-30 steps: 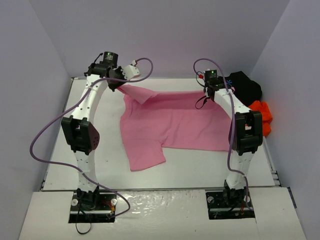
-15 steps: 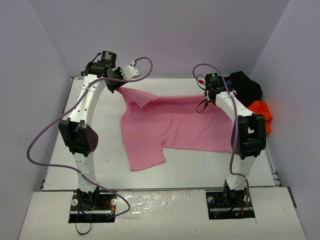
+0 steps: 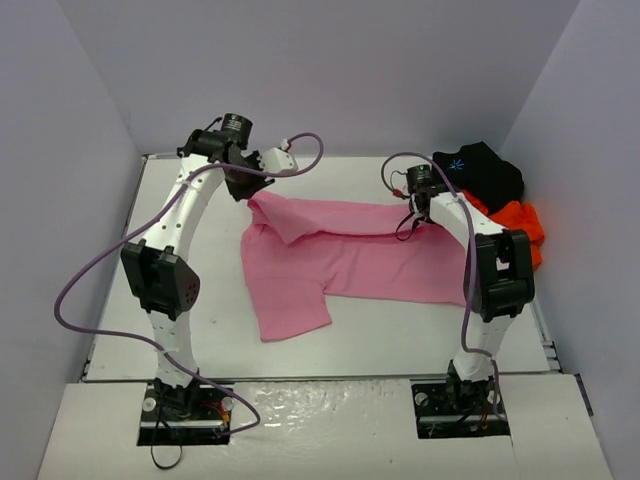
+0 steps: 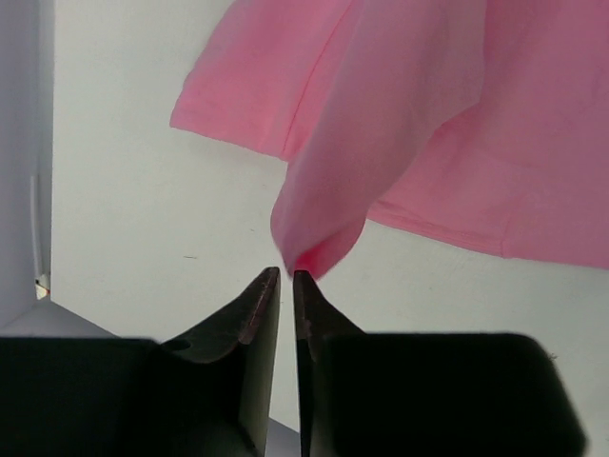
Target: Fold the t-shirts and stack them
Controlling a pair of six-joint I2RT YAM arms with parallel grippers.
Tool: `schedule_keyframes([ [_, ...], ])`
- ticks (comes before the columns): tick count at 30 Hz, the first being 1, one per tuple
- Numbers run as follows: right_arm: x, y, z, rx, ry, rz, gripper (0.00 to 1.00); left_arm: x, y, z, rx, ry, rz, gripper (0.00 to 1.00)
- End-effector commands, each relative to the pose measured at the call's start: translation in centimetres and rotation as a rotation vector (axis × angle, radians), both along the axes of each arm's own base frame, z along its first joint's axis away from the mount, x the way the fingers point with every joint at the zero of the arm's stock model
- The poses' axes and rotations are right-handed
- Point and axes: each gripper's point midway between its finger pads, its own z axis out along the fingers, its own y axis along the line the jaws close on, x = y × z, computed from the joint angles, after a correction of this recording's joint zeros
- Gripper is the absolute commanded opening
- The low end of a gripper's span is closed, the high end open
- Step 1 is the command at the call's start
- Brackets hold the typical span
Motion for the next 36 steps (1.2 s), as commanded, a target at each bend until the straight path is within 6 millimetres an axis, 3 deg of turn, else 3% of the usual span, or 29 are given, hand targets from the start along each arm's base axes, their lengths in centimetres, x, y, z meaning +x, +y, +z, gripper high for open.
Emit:
schedule_keyframes([
  [1, -3.5, 1.3, -3.0, 0.068, 0.241, 0.034, 0.36, -3.1, -0.6, 1.0, -0.008, 0.058, -0.101, 0.29],
  [4, -5.4, 1.5, -4.5, 0.103, 0.341, 0.050, 0.51, -5.2, -0.4, 0.6, -0.004, 0.126, -0.136, 0.52],
  [6, -7.1, 1.2, -5.4, 0.098, 0.422, 0.054, 0.57, -5.9, 0.0, 0.8, 0.006, 0.130, -0.140, 0.54],
  [9, -7.3, 1.1, -5.4, 0.101, 0.426, 0.051, 0.56, -5.8, 0.6, 1.2, 0.008, 0.108, -0.123, 0.54],
  [11, -6.5, 1.4, -4.7, 0.121, 0.386, 0.052, 0.54, -5.2, 1.0, 2.0, -0.022, 0.075, -0.097, 0.53],
  [16, -1.1, 1.4, -0.9, 0.208, 0.153, -0.003, 0.47, -2.6, 1.1, 3.5, -0.096, -0.002, -0.043, 0.49],
  [20, 0.0, 1.3, -0.3, 0.210, 0.107, -0.029, 0.41, -1.7, 0.1, 3.0, -0.137, 0.012, -0.041, 0.47],
  [23, -0.9, 1.7, -0.1, 0.225, 0.121, -0.004, 0.40, -2.3, -0.8, 3.0, -0.177, 0.039, -0.062, 0.46],
  [26, -3.3, 3.6, -0.9, 0.272, 0.206, 0.098, 0.40, -3.2, -1.9, 3.0, -0.178, 0.052, -0.099, 0.45],
  [28, -4.3, 4.1, -1.5, 0.266, 0.240, 0.112, 0.38, -3.6, -2.2, 2.4, -0.175, 0.071, -0.108, 0.36],
  [29, -4.6, 4.5, -1.5, 0.276, 0.242, 0.123, 0.33, -4.0, -2.5, 2.3, -0.180, 0.088, -0.117, 0.25],
  [30, -5.4, 5.1, -1.7, 0.297, 0.255, 0.135, 0.21, -4.7, -2.9, 2.1, -0.186, 0.112, -0.133, 0.00],
  [33, -6.6, 5.7, -1.7, 0.342, 0.263, 0.154, 0.32, -6.8, -3.2, 1.8, -0.192, 0.153, -0.154, 0.01],
  [35, -7.4, 6.3, -1.7, 0.370, 0.268, 0.175, 0.34, -7.8, -3.5, 0.7, -0.182, 0.169, -0.170, 0.10],
  [36, -7.8, 6.4, -1.7, 0.365, 0.274, 0.179, 0.34, -8.0, -3.5, 0.7, -0.173, 0.164, -0.175, 0.11],
])
